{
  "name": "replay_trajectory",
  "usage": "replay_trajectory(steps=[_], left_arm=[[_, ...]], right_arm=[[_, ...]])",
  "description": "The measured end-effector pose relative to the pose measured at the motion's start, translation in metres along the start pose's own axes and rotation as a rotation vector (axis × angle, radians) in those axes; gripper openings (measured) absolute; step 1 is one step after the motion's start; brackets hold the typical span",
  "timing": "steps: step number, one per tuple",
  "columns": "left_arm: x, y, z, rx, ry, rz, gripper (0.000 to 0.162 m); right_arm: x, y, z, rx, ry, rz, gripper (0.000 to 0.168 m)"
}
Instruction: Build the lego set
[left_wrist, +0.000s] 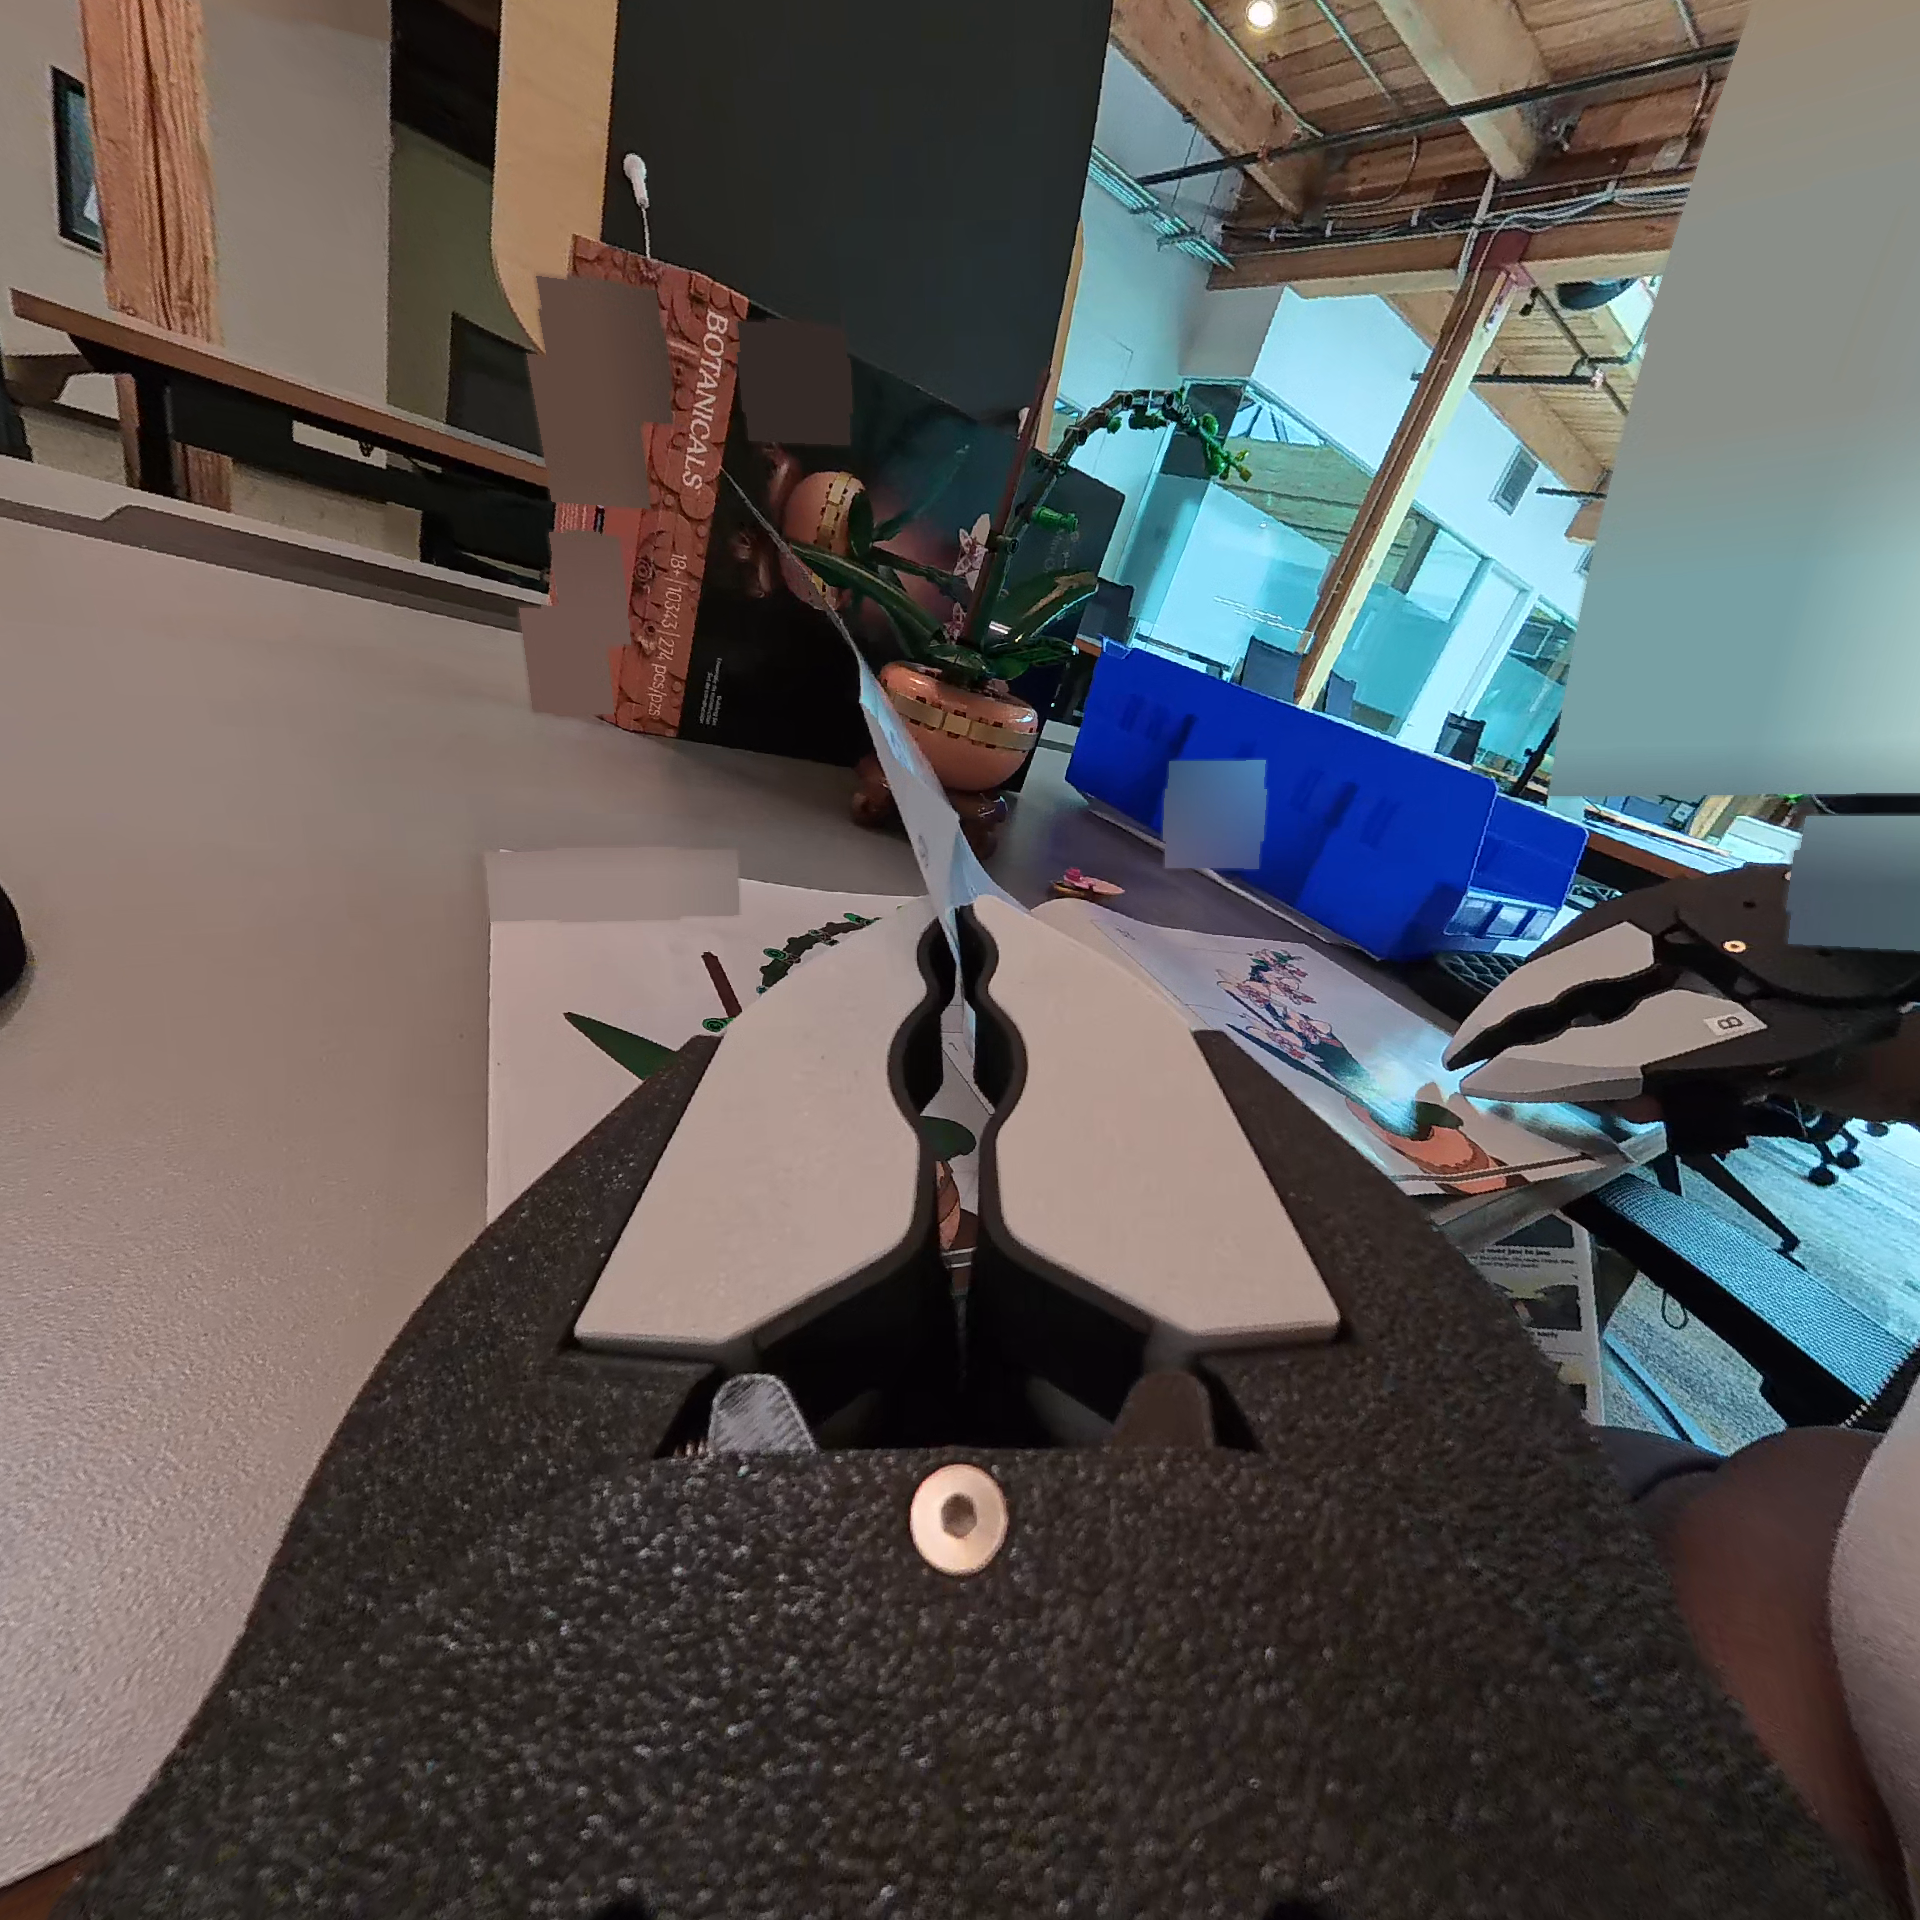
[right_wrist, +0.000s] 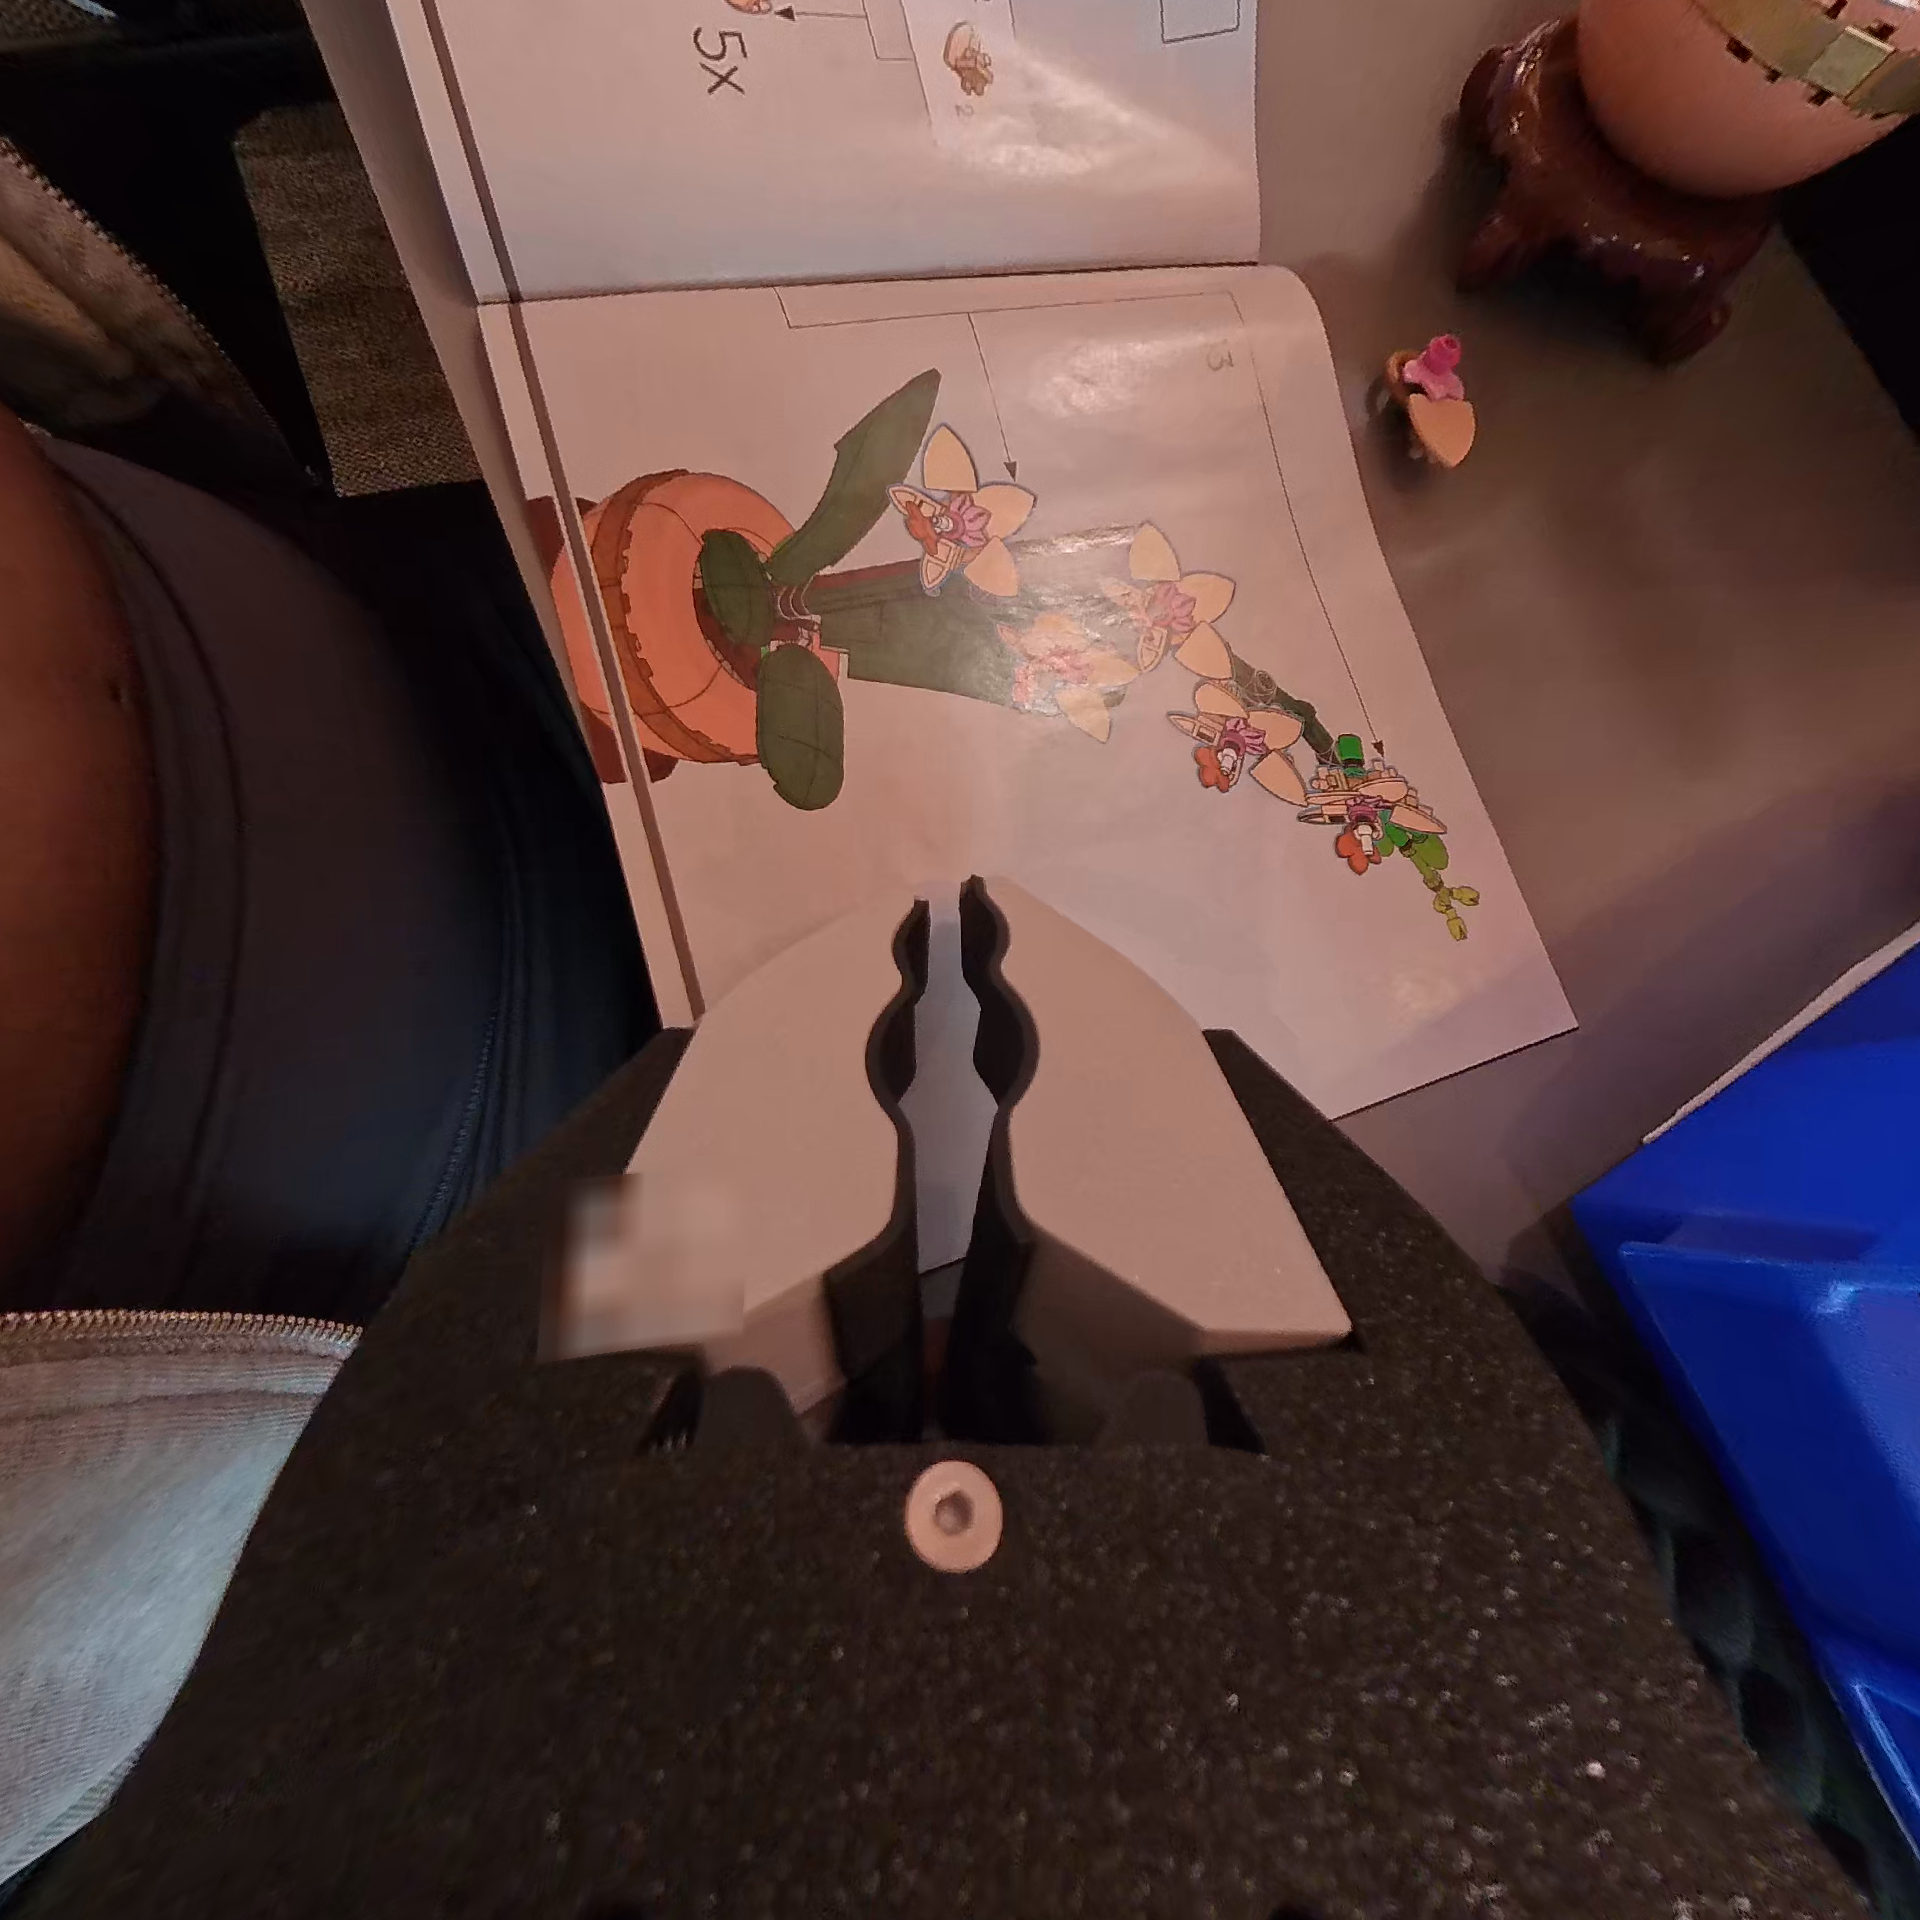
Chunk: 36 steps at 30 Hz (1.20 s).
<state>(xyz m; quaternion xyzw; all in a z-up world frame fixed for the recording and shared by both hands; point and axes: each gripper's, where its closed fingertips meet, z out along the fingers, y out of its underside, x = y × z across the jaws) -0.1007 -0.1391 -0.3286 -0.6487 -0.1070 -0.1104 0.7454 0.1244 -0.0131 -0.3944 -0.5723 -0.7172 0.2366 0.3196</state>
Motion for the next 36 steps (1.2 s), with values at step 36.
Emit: replay_trajectory(steps=[36], left_arm=[[-0.0074, -0.0011, 0.0006, -0.004, -0.041, -0.033, 0.000]], right_arm=[[0.0002, 0.0004, 0.0002, -0.002, 0.000, -0.001, 0.006]])
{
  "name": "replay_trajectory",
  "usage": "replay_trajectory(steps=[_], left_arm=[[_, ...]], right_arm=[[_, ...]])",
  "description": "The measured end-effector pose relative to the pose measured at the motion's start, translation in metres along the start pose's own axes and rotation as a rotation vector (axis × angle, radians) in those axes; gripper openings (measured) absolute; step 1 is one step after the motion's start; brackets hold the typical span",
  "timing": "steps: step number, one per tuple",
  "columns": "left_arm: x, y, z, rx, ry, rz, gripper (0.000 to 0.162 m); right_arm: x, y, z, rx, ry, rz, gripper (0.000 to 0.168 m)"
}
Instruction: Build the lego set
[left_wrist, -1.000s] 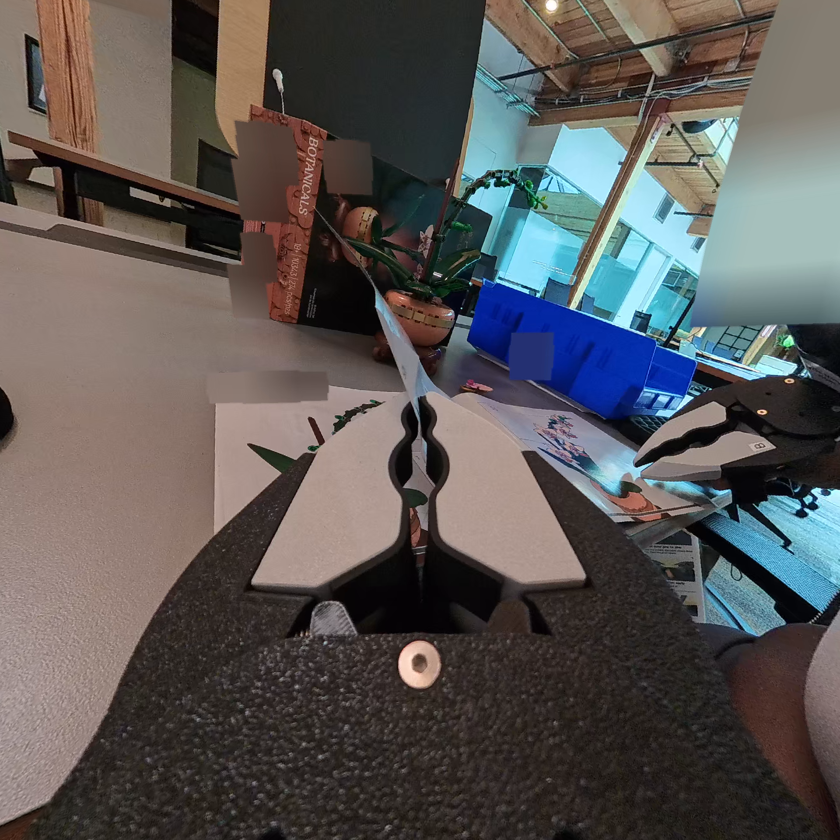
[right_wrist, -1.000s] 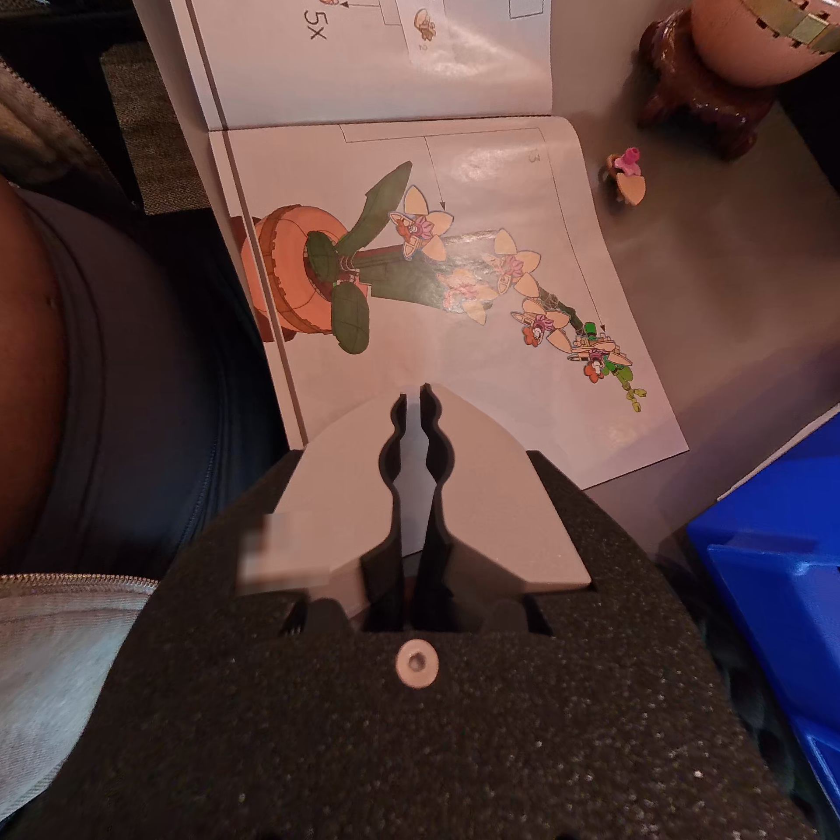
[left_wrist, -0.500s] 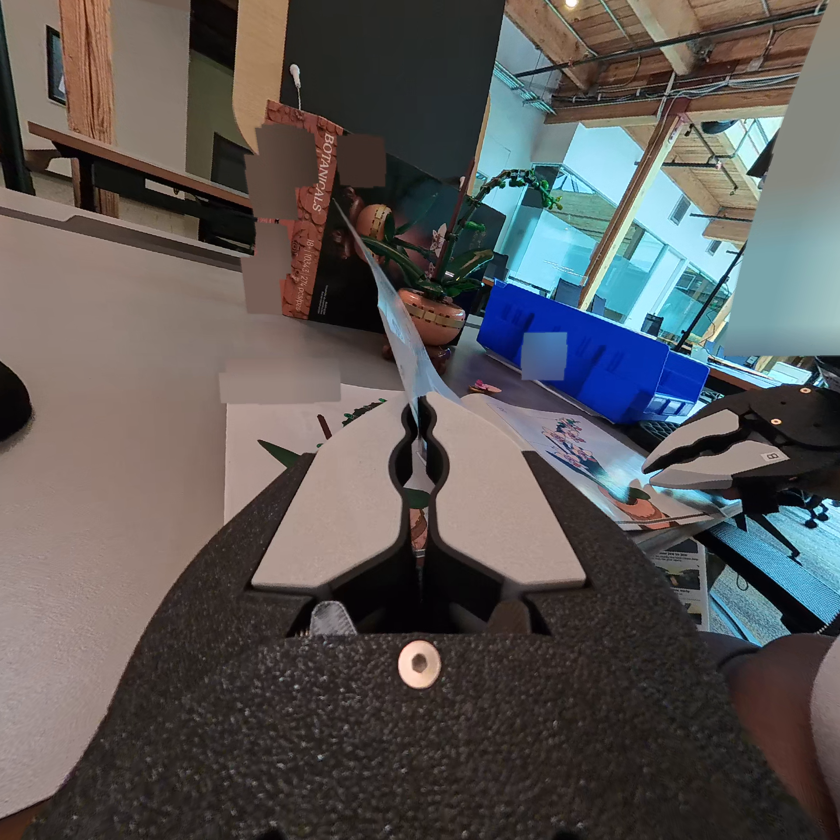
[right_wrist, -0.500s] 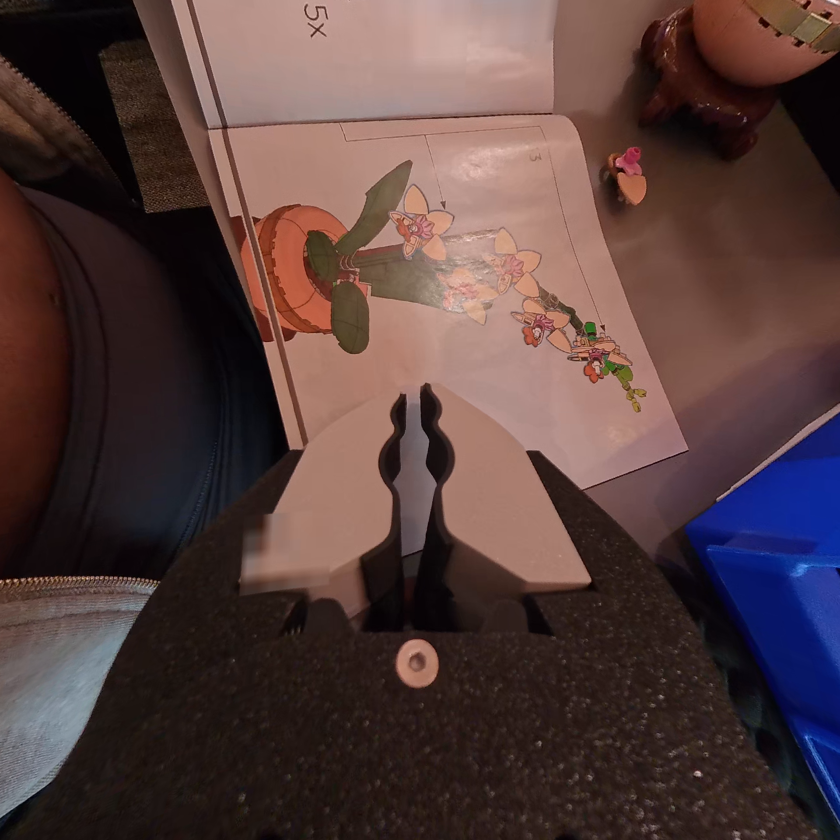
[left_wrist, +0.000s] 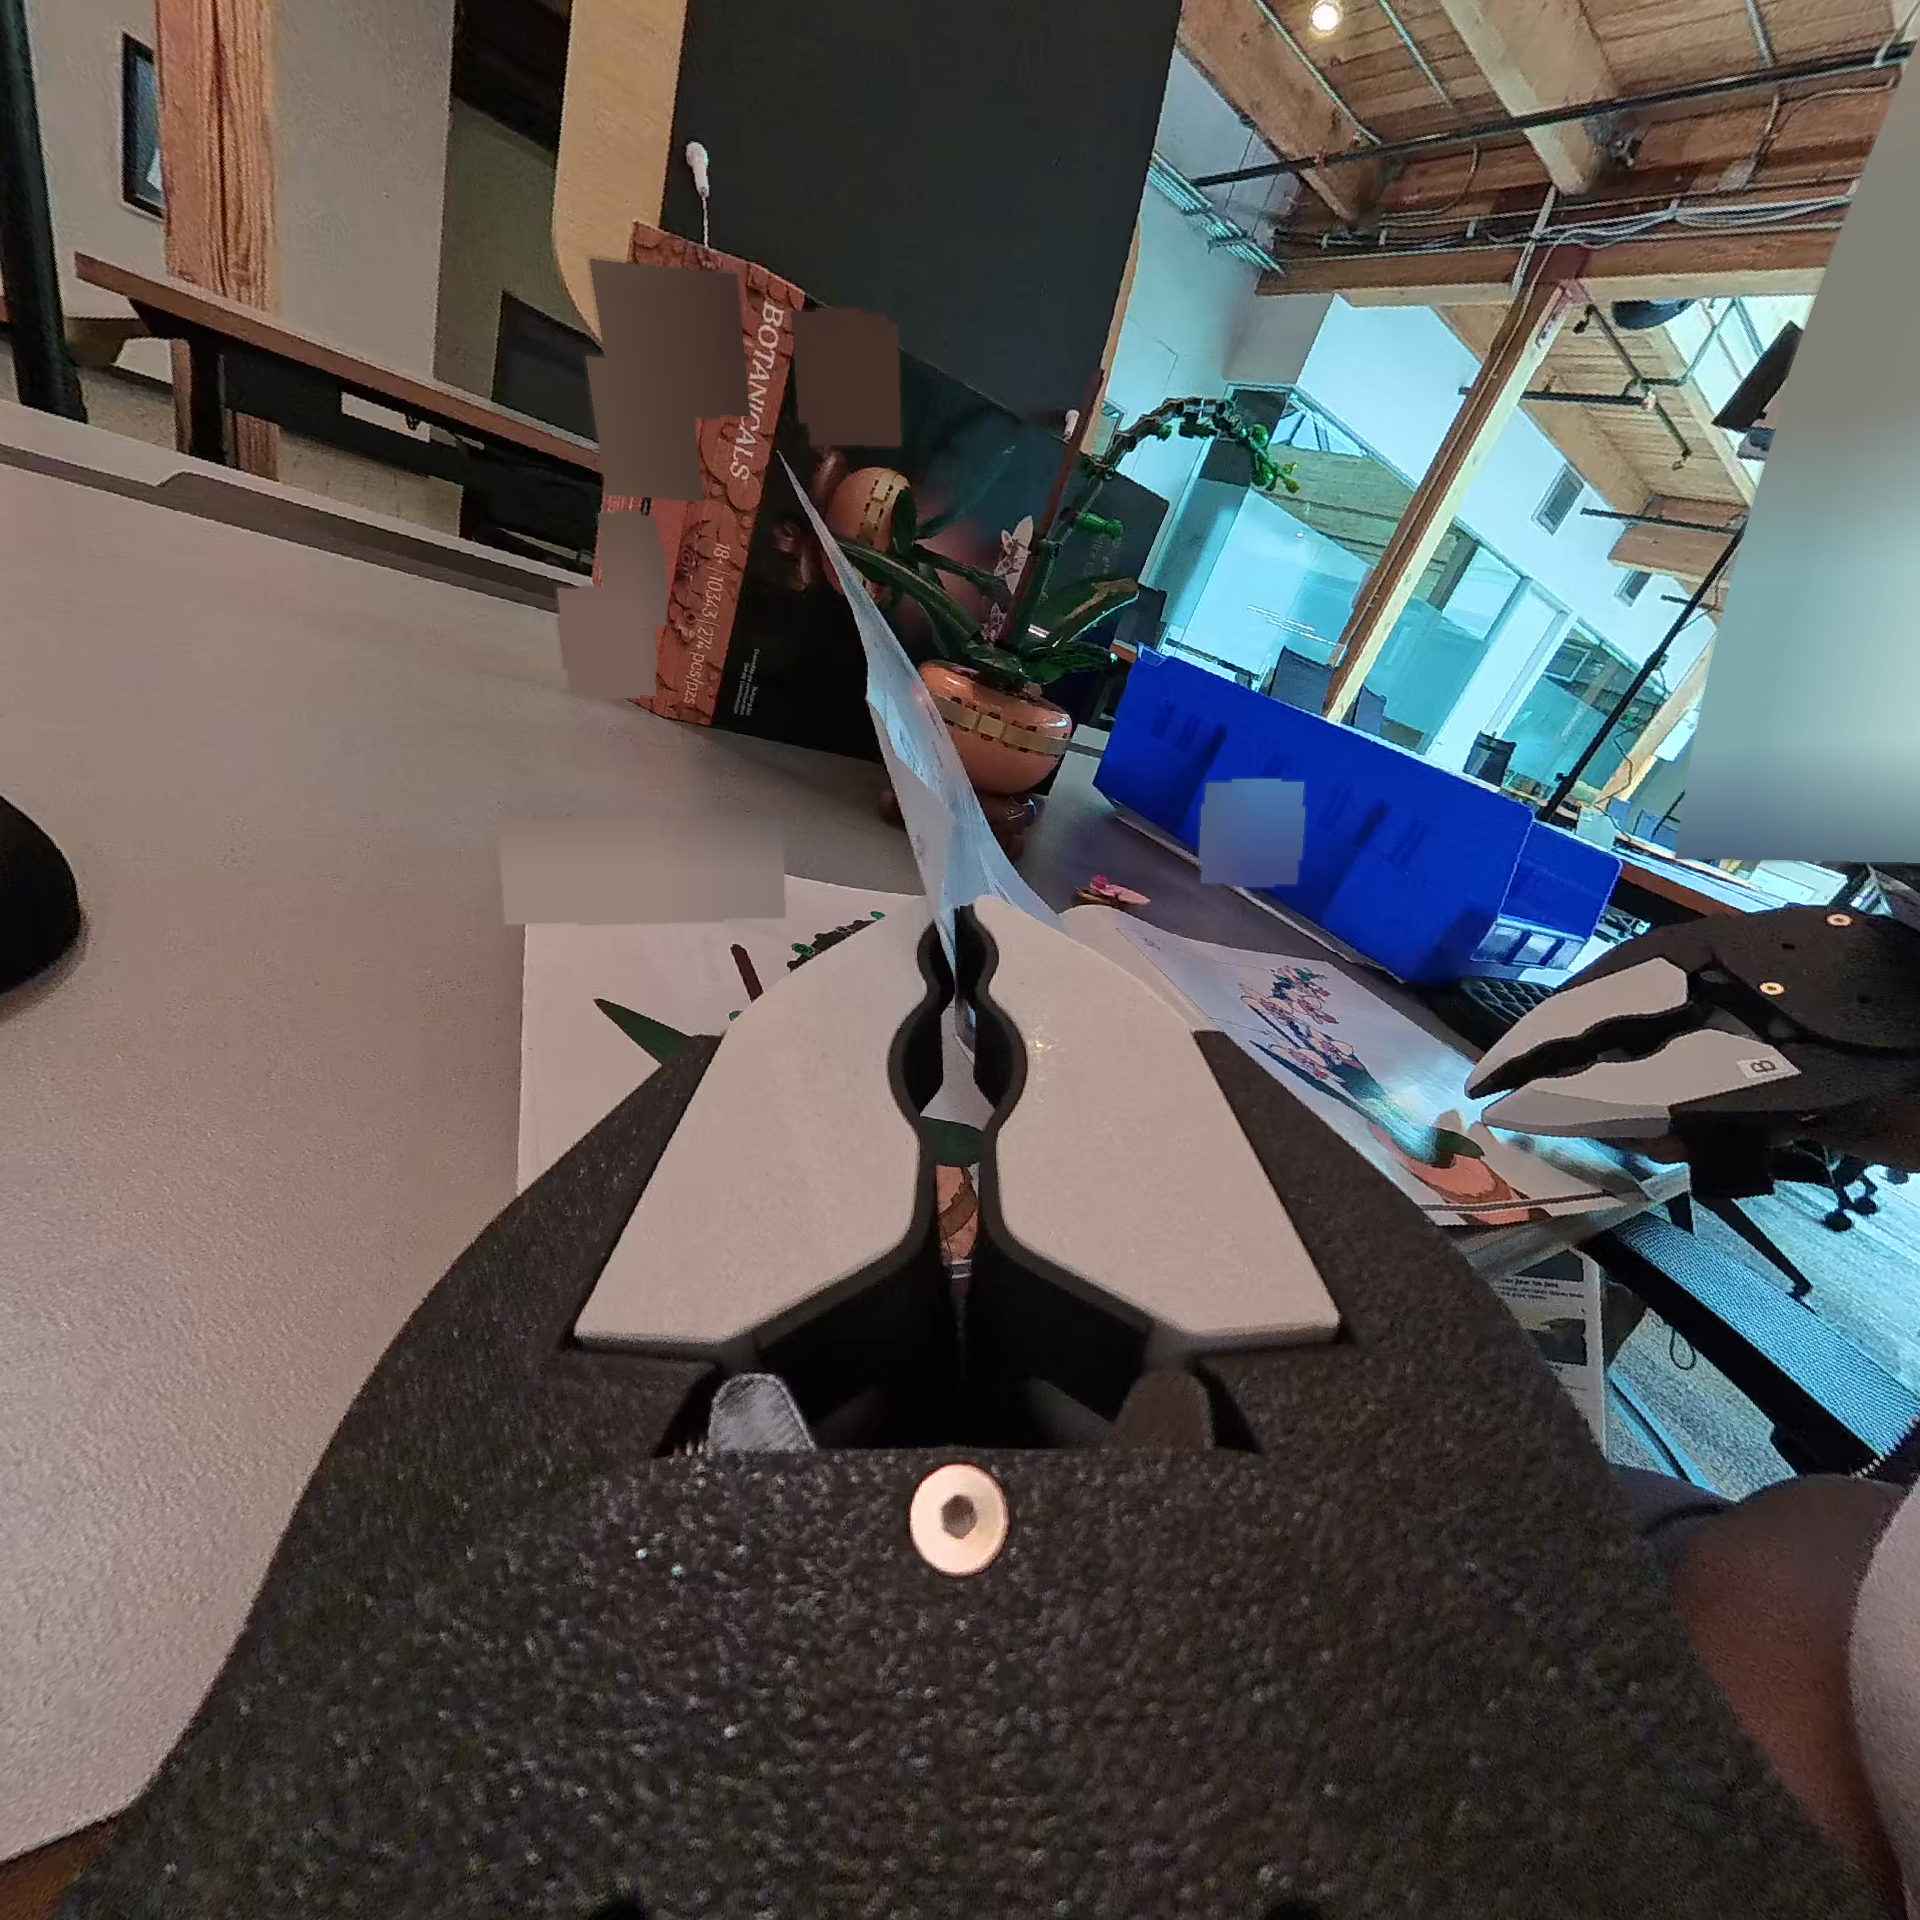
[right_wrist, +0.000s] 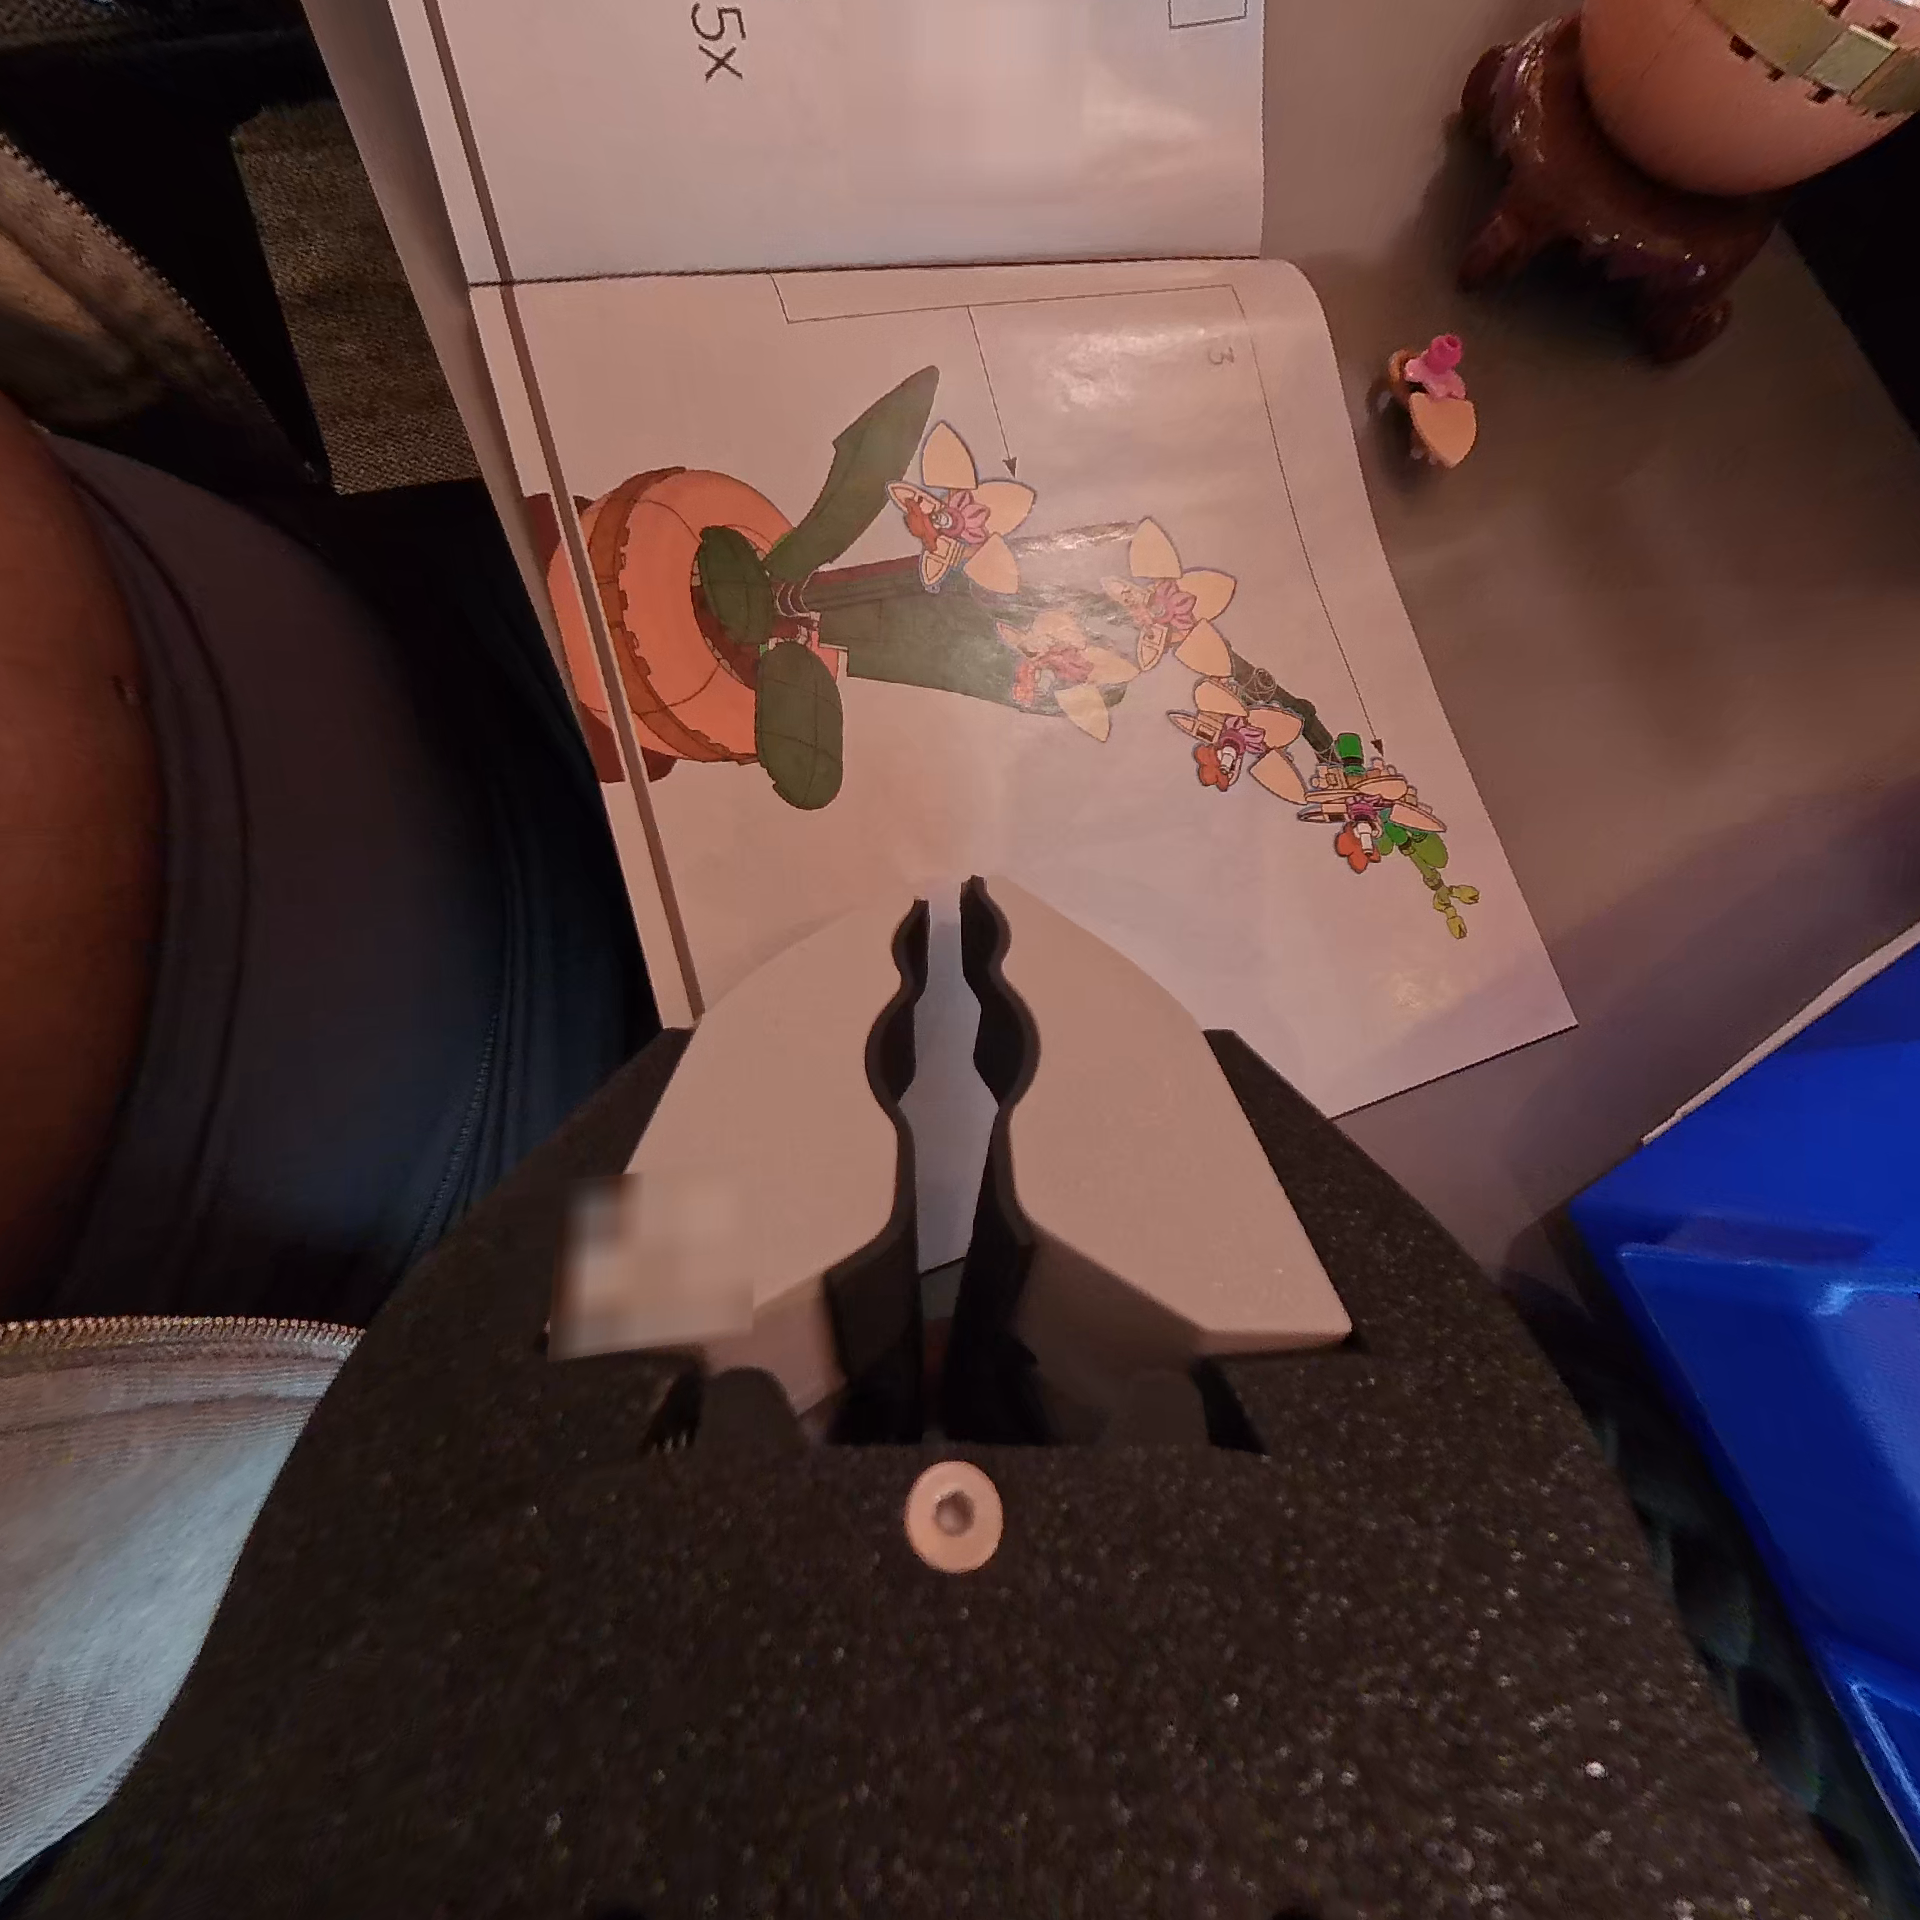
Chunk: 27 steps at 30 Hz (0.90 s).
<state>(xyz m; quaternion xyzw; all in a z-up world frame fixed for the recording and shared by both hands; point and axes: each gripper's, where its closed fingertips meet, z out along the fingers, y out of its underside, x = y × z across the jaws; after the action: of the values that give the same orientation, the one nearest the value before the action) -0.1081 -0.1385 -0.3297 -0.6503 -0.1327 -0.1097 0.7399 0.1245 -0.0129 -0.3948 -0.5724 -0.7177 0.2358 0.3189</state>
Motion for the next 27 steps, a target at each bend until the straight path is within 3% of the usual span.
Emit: replay_trajectory(steps=[27], left_arm=[[-0.010, 0.000, 0.002, -0.063, -0.030, -0.112, 0.000]], right_arm=[[0.002, -0.001, 0.001, -0.014, 0.034, -0.043, 0.006]])
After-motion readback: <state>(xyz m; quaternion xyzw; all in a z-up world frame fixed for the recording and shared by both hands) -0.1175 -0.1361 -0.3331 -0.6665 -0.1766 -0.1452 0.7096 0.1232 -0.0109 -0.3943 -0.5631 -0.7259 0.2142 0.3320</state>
